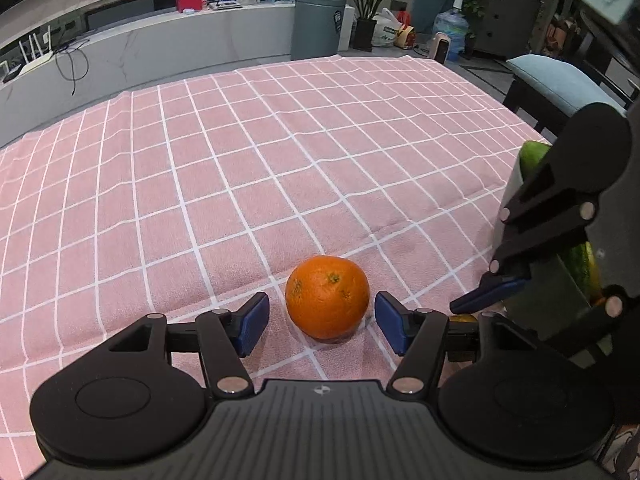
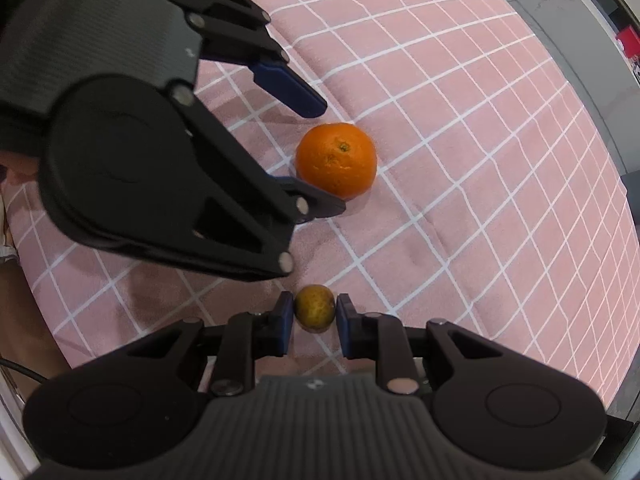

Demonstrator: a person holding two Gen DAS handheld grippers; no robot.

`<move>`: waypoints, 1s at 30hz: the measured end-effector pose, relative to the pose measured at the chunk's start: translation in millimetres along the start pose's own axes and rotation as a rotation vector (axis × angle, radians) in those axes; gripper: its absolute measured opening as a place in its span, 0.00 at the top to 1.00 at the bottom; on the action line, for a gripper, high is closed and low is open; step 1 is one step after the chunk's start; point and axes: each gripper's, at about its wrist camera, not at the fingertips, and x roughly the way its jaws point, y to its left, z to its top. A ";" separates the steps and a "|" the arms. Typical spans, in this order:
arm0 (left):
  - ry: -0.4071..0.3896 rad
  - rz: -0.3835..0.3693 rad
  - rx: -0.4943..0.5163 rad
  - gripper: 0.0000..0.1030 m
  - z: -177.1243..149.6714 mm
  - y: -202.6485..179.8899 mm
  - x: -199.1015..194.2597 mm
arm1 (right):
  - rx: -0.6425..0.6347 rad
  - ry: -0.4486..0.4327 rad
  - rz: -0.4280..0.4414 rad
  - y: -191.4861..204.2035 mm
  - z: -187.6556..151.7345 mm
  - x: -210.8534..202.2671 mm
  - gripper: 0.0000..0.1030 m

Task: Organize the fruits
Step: 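Grasp a small brown fruit with the right tool while left tool grasps an orange, then carry the brown fruit and orange over the colander with both tools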

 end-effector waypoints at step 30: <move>-0.109 0.039 -0.086 0.53 10.4 -43.2 -94.8 | 0.376 -0.453 -0.065 10.7 -92.1 -126.1 0.83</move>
